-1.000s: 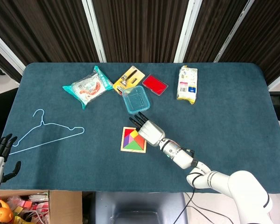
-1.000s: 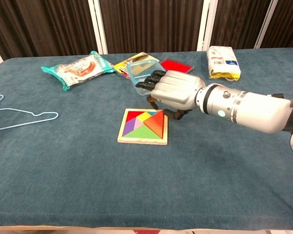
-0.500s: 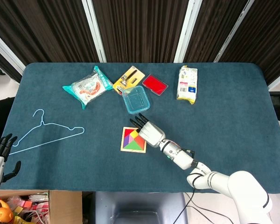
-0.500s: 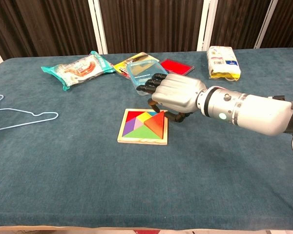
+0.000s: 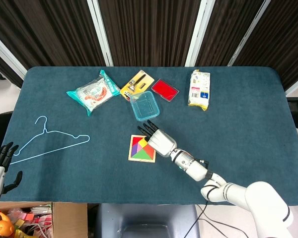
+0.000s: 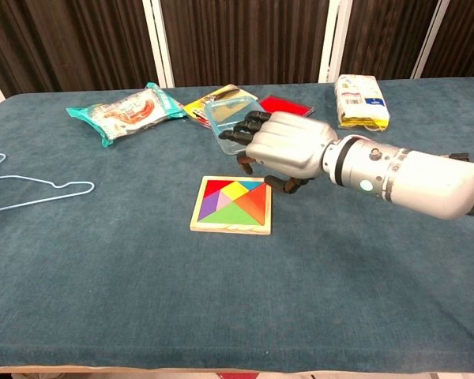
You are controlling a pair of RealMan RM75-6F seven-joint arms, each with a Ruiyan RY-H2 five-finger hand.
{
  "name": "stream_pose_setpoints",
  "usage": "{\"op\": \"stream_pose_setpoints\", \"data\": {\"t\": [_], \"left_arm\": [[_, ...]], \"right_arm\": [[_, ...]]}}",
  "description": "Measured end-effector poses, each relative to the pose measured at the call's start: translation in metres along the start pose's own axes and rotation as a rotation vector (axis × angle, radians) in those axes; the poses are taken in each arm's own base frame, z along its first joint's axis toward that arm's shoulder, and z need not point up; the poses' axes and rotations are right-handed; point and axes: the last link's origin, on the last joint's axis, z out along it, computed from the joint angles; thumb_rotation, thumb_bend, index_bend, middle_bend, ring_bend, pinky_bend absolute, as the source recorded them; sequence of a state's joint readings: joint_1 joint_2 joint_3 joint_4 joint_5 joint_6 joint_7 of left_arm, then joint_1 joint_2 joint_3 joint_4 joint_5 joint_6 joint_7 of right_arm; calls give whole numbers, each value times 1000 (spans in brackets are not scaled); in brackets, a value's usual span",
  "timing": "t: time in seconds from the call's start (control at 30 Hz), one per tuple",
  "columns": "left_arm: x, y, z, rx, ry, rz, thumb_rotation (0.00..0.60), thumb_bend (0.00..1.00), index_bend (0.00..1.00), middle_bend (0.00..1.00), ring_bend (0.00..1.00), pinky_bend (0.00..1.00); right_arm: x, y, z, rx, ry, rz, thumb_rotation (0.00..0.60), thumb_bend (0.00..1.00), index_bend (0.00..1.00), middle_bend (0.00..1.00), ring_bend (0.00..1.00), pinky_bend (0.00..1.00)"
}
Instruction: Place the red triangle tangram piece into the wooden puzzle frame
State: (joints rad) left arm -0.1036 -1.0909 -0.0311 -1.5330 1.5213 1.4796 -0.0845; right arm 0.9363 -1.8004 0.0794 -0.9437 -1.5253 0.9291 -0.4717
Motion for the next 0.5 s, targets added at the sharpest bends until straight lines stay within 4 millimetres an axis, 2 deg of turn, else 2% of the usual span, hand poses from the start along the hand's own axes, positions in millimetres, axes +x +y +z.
{"op": "stream_pose_setpoints", "data": {"t": [0.07, 0.13, 0.23, 0.33, 0.5], "left_arm": [[0, 0, 0, -1, 0, -2, 600, 461, 0, 0, 0, 110], [1, 0, 0, -4, 5, -5, 600, 461, 0, 0, 0, 110], [3, -1, 0, -10, 13, -8, 600, 462, 0, 0, 0, 110], [2, 0, -1, -11, 17, -6, 600, 462, 0, 0, 0, 110], [3, 1, -3, -12, 42, -1, 600, 462, 0, 0, 0, 108]], "right_arm": [[3, 1, -3, -12, 18, 22, 600, 586, 277, 33, 0, 0], [5, 4, -8, -29, 39, 48, 600, 501, 167, 8, 0, 0], [11, 18, -32, -90, 102, 103, 600, 416, 65, 0, 0, 0], [19, 39, -76, -191, 171, 171, 600, 332, 10, 0, 0, 0], [26, 63, -175, -424, 153, 342, 600, 285, 0, 0, 0, 0]]}}
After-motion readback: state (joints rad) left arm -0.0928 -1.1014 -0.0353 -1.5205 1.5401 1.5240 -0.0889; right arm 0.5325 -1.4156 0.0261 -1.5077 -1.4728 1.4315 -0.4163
